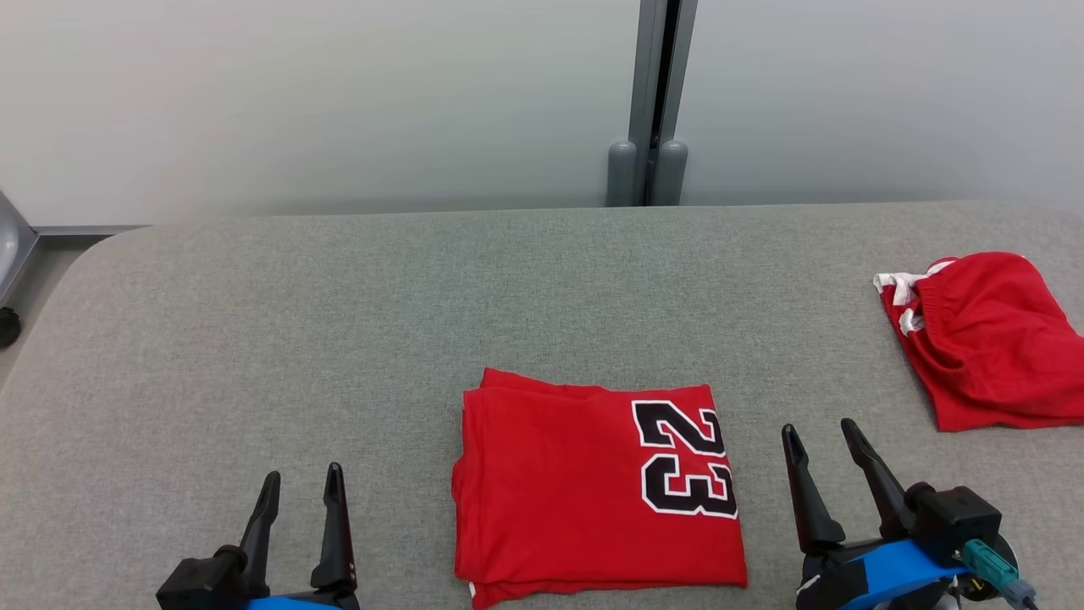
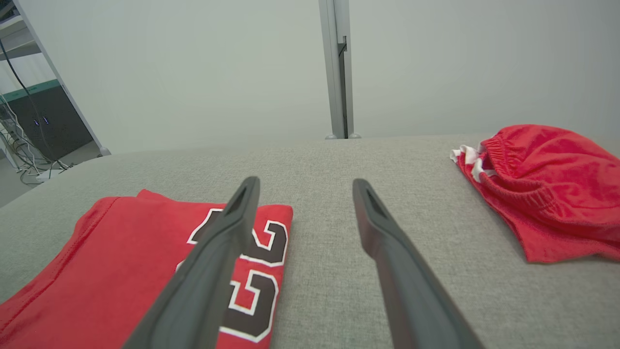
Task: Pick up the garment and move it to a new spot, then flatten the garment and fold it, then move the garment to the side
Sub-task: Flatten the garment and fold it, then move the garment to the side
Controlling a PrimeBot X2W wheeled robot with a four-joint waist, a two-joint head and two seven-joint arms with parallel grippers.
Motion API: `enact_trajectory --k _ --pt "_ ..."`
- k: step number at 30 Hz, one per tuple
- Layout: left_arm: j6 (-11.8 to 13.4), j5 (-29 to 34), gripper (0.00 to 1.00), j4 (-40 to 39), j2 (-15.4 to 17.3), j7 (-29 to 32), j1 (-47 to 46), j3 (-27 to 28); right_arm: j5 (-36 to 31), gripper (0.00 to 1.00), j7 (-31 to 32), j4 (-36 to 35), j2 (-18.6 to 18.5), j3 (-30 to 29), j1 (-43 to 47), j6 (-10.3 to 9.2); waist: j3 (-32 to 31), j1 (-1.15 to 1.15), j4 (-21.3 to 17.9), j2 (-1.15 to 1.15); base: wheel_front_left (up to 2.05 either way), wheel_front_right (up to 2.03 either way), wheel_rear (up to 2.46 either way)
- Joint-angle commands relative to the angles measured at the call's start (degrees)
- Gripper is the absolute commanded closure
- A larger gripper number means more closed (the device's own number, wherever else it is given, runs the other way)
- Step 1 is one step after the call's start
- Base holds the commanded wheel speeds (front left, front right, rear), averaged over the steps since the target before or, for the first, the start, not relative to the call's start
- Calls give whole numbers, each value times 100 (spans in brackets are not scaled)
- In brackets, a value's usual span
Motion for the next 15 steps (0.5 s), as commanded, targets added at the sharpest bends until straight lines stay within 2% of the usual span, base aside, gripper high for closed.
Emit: enact_trajectory --k 1,15 --pt "-54 58 0 36 -17 -23 15 60 43 0 -17 18 -7 -9 32 1 20 1 2 0 0 0 0" --pt "-263 263 0 170 -201 -24 -15 274 40 0 -17 106 -7 -12 -20 1 14 1 24 0 0 0 0"
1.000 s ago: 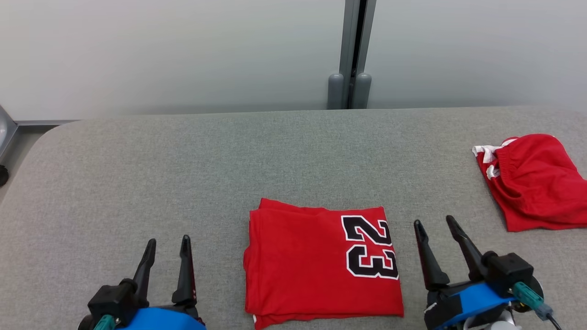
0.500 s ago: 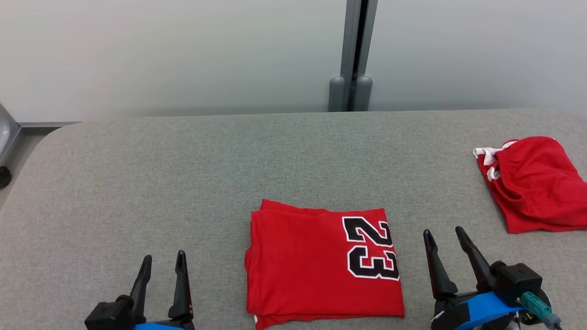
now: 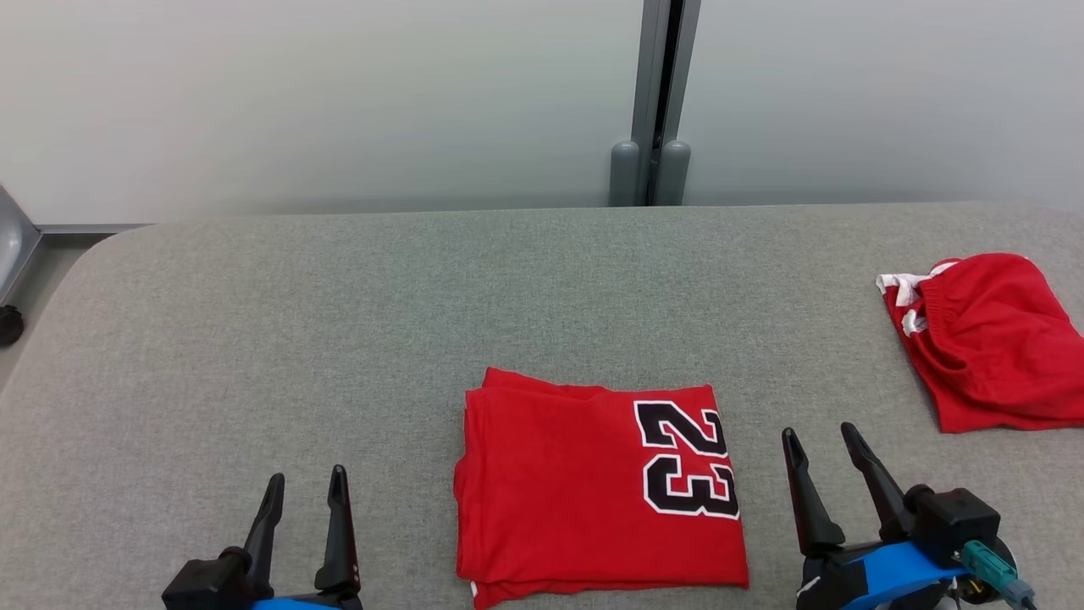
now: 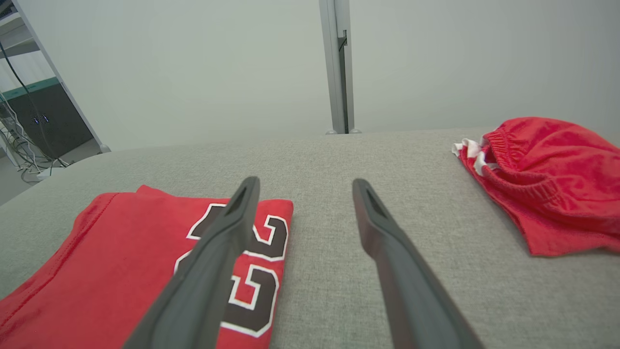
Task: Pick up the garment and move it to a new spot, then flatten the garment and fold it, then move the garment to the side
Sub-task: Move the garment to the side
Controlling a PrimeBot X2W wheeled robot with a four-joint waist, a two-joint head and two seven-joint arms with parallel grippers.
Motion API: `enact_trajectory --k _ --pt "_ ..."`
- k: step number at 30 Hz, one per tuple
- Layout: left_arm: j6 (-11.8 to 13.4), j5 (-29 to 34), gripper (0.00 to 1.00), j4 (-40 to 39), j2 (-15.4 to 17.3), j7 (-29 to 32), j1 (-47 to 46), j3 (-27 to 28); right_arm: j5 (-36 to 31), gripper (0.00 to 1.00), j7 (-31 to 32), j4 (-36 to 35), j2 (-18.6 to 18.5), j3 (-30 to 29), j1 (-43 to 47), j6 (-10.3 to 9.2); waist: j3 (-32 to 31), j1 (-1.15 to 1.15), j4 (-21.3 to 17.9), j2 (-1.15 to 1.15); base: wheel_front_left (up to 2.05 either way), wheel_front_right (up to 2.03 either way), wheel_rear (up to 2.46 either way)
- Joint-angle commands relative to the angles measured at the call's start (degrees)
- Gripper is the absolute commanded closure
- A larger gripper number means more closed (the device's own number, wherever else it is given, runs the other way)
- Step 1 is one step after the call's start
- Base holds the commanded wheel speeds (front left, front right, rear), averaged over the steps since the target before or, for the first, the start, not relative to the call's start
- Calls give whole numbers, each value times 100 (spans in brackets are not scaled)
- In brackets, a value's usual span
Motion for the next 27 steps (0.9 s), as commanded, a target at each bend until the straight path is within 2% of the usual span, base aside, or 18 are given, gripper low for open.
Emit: enact_trajectory --k 1,10,19,27 --pt "-39 38 0 14 -25 -24 -21 42 -7 0 -17 16 -7 -35 -26 1 5 0 3 0 0 0 0" --pt "-104 150 0 -12 -112 -24 -121 128 -387 0 156 208 -7 -203 -600 1 99 0 61 0 0 0 0" --pt "-164 202 0 -11 -209 -23 -195 230 -753 0 1854 763 -5 -387 -1136 1 227 0 276 0 0 0 0" --pt "-217 279 0 -43 -289 -19 -243 352 -188 0 2973 1259 -10 -68 -1292 1 391 0 511 0 0 0 0"
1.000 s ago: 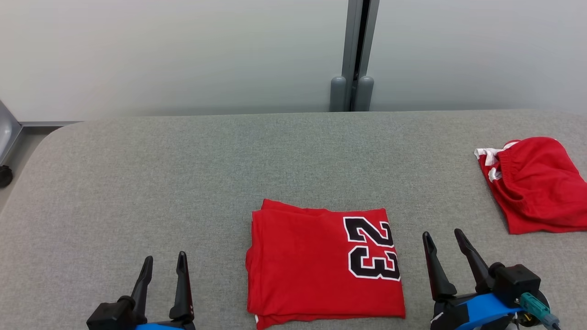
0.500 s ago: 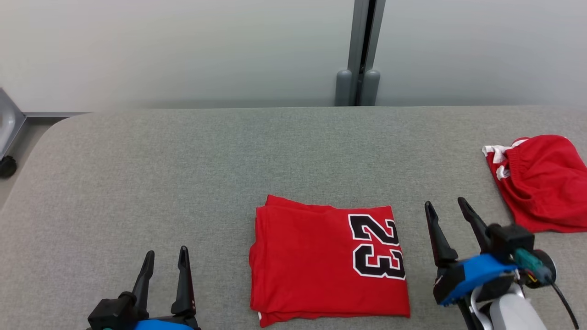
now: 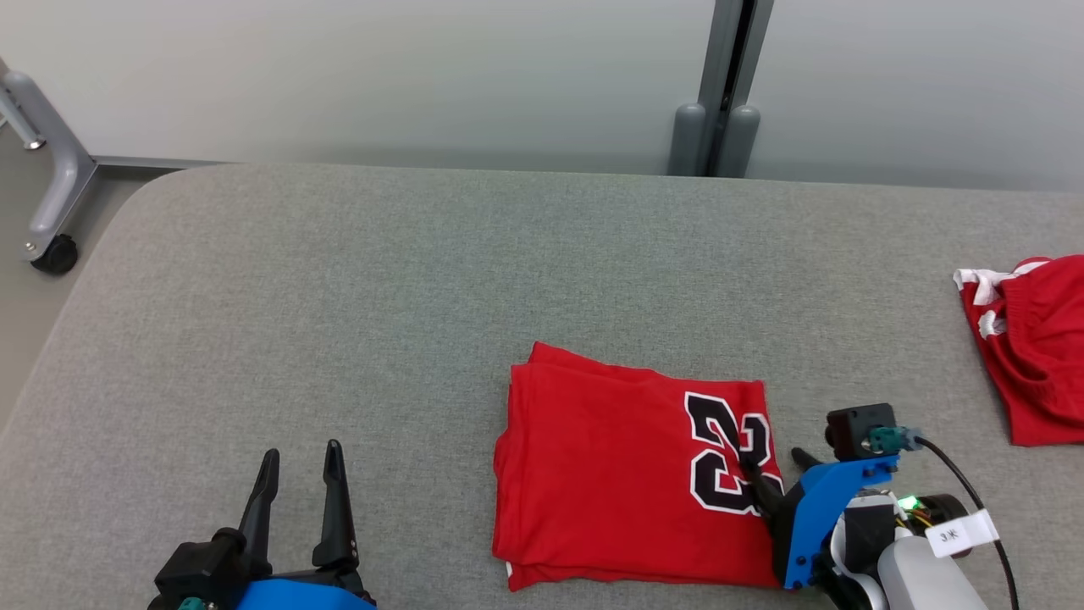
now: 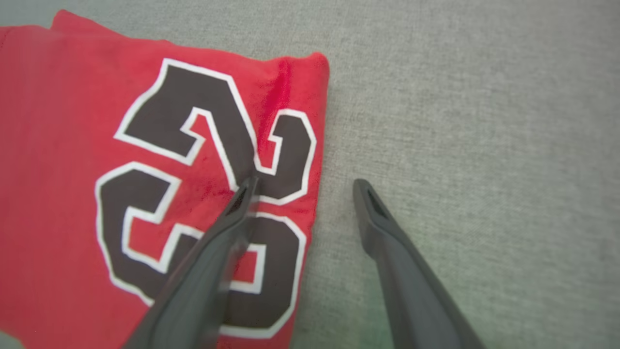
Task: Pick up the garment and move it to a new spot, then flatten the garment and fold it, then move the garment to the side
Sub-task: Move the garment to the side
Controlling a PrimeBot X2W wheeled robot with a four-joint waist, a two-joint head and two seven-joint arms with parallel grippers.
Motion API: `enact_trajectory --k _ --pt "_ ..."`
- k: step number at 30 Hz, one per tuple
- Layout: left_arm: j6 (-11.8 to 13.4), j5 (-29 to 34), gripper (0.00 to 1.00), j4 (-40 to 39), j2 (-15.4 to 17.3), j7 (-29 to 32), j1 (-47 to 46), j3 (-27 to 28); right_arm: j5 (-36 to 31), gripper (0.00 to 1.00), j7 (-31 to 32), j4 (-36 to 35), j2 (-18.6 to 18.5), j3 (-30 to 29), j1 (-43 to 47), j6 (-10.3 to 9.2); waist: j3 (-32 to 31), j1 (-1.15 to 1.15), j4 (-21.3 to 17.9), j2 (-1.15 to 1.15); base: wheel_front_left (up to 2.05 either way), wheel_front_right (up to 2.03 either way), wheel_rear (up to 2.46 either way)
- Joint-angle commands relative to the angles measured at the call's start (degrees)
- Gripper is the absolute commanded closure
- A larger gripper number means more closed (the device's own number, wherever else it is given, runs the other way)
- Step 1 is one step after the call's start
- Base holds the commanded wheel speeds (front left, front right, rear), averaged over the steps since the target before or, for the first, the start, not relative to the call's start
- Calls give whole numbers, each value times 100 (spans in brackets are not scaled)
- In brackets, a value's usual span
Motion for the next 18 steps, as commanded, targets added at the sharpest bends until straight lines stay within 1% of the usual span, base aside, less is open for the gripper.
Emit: enact_trajectory --k 1,6,7,8,9,10,11,15,18 --pt "-14 35 0 -37 -15 -14 -97 16 60 0 141 66 -22 75 -94 1 51 -1 52 0 0 0 0" --pt "-49 93 0 -59 -54 -14 -122 50 335 0 552 306 -163 469 -154 1 137 -1 131 0 0 0 0" --pt "-57 103 0 -61 -61 -14 -129 57 376 20 588 338 -199 560 -171 1 149 -1 142 0 0 0 0" --pt "-62 114 0 -63 -68 -14 -134 65 422 53 605 353 -226 636 -194 1 162 -1 150 0 0 0 0" --pt "-70 117 0 -65 -76 -14 -137 71 464 67 605 356 -246 694 -219 1 175 -1 155 0 0 0 0" --pt "-68 131 0 -68 -83 -14 -137 81 495 78 592 349 -272 746 -239 1 185 -1 155 0 0 0 0" --pt "-76 151 0 -71 -86 -14 -134 89 518 100 549 327 -308 784 -272 1 195 -1 148 0 0 0 0" --pt "-104 224 0 -100 -92 -14 -136 89 471 100 291 187 -426 774 -452 -3 229 -1 31 0 0 0 0" --pt "-115 273 0 -163 -94 -14 -161 85 461 100 138 73 -457 723 -558 -4 271 -1 -161 0 0 0 0"
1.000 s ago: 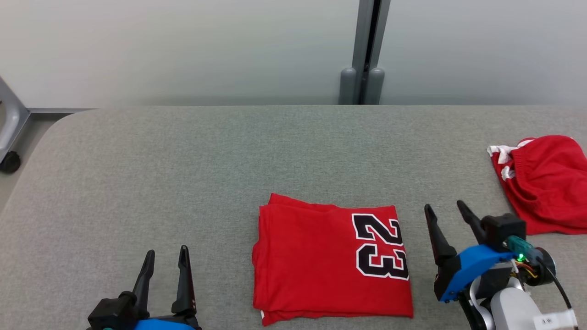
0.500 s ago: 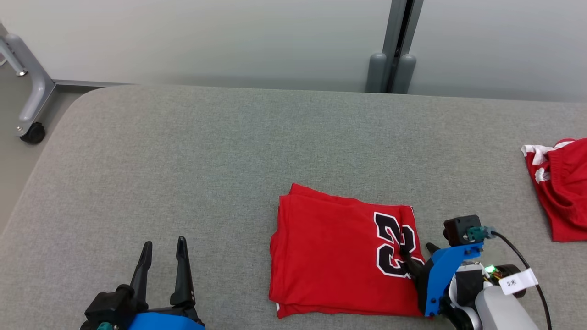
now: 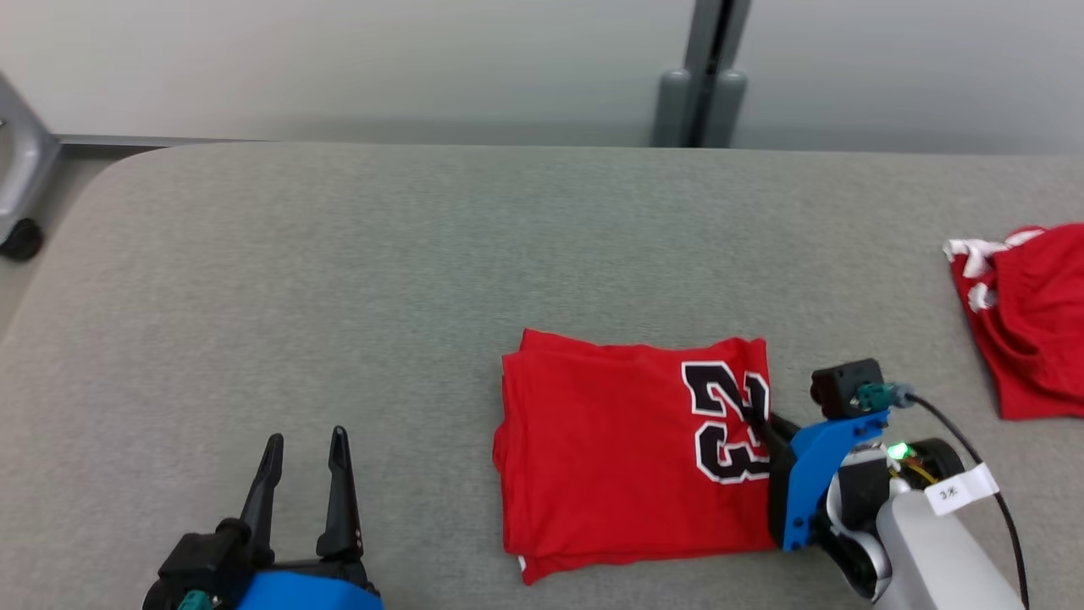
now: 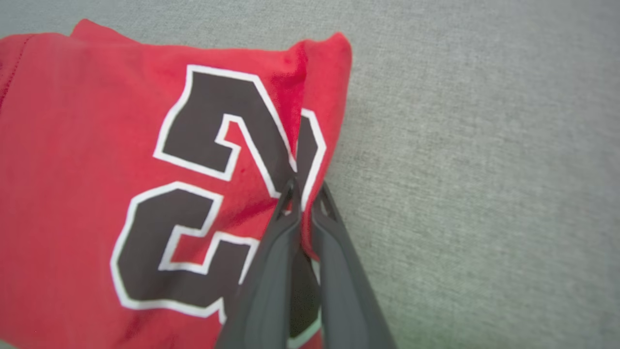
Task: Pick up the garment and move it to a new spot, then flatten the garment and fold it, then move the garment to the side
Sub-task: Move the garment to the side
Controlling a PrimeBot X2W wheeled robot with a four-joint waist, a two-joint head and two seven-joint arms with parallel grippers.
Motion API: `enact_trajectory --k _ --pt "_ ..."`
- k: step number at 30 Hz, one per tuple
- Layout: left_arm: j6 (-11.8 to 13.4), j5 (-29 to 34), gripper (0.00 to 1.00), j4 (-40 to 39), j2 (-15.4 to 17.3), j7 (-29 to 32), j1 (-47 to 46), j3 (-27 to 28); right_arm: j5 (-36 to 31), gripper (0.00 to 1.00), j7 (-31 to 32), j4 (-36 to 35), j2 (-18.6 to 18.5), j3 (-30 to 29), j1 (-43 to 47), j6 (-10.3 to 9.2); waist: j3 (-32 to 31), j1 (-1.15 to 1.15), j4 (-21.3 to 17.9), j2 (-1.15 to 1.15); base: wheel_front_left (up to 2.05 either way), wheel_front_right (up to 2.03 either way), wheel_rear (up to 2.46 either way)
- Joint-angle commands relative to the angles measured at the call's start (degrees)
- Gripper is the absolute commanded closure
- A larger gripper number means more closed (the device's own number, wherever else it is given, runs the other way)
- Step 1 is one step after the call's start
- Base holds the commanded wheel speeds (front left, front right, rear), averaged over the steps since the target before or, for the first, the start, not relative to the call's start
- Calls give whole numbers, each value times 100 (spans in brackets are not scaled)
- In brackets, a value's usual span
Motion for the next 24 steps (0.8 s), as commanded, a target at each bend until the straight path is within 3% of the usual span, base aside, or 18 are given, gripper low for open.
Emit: enact_trajectory --k 1,11,16,24 --pt "-28 48 0 -49 -7 -14 -123 3 -9 100 -63 -64 -92 -64 -118 -9 0 0 -142 0 0 0 0" --pt "-106 233 0 -292 109 -7 -384 -157 -181 100 -167 -653 -455 -431 -439 -7 518 0 -1425 0 0 0 0" --pt "-134 324 0 -412 217 74 -604 -226 -180 100 -197 -891 -445 -546 -590 -6 858 0 -2043 0 0 0 0" --pt "-146 381 0 -501 371 196 -793 -302 -154 100 -342 -973 -339 -468 -766 -6 1078 0 -2460 0 0 0 0"
